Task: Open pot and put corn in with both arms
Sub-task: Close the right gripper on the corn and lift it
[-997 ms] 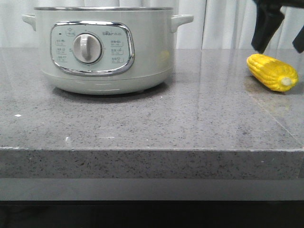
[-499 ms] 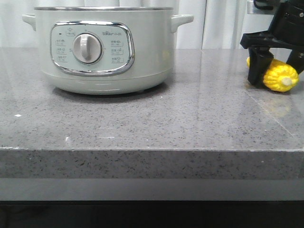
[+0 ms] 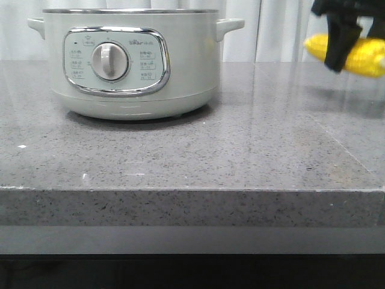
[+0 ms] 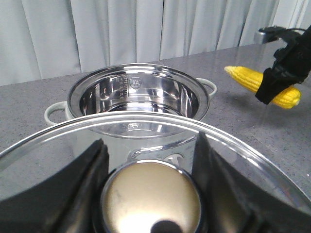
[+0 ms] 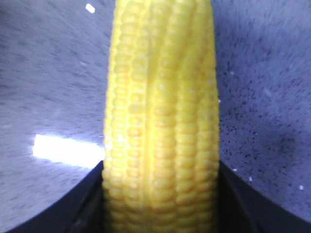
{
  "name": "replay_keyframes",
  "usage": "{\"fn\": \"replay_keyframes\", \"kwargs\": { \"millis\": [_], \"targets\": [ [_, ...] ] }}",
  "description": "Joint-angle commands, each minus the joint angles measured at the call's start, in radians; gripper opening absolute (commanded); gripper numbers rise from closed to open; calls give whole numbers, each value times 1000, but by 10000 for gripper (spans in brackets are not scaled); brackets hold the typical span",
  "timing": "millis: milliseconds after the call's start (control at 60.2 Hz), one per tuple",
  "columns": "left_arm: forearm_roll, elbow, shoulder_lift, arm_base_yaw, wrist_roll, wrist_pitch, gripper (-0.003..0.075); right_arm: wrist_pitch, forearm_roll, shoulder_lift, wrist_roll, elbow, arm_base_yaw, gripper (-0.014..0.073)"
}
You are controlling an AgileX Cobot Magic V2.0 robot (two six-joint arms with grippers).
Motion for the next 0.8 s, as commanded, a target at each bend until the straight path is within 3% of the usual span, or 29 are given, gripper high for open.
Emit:
{"fn": "replay_keyframes", "kwargs": {
  "millis": [0, 432, 781],
  "targets": [
    [-8, -38, -1, -1, 1, -143, 207, -31, 7, -130, -7, -39, 33, 268],
    [-8, -38, -1, -1, 1, -143, 207, -39, 41, -382, -15, -37, 208, 268],
    [-8, -38, -1, -1, 1, -143, 207, -152, 82, -375, -15, -35, 323, 268]
  ]
}}
